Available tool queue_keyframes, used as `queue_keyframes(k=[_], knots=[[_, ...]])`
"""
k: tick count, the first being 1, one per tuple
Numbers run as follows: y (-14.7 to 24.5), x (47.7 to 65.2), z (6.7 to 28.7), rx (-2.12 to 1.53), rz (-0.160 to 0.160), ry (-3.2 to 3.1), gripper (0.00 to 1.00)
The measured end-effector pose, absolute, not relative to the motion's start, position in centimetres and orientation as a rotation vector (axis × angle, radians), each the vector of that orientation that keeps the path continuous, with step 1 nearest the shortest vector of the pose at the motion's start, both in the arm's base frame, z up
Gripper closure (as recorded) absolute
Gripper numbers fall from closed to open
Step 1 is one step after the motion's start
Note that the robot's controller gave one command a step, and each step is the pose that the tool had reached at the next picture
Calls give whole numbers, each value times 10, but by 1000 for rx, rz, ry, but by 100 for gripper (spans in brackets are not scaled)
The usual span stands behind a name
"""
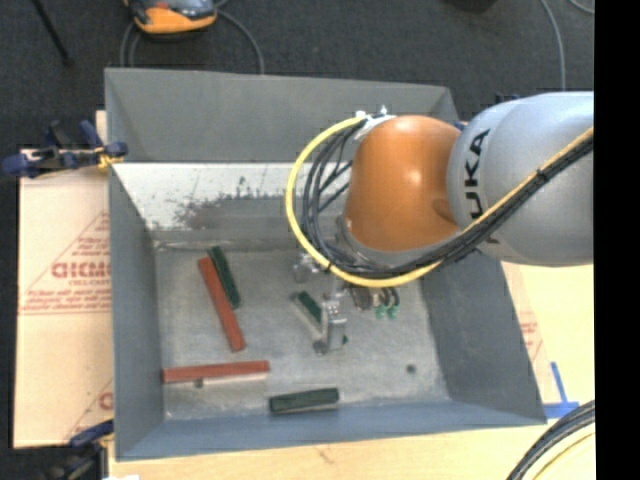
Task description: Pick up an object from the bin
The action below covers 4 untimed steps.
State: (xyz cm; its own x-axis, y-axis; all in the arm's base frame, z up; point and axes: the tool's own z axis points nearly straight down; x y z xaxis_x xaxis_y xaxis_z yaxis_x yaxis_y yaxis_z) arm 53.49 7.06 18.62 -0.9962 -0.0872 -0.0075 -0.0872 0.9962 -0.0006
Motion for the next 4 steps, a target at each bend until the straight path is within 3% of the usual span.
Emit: queue_keyframes(k=[1, 2, 3, 4], knots=[[64, 541, 129, -121, 2, 3131, 0], [37, 552, 115, -22, 2, 3153, 0], [23, 567, 126, -35, -1, 3130, 0], [28, 564, 71, 525, 2, 3093, 100]])
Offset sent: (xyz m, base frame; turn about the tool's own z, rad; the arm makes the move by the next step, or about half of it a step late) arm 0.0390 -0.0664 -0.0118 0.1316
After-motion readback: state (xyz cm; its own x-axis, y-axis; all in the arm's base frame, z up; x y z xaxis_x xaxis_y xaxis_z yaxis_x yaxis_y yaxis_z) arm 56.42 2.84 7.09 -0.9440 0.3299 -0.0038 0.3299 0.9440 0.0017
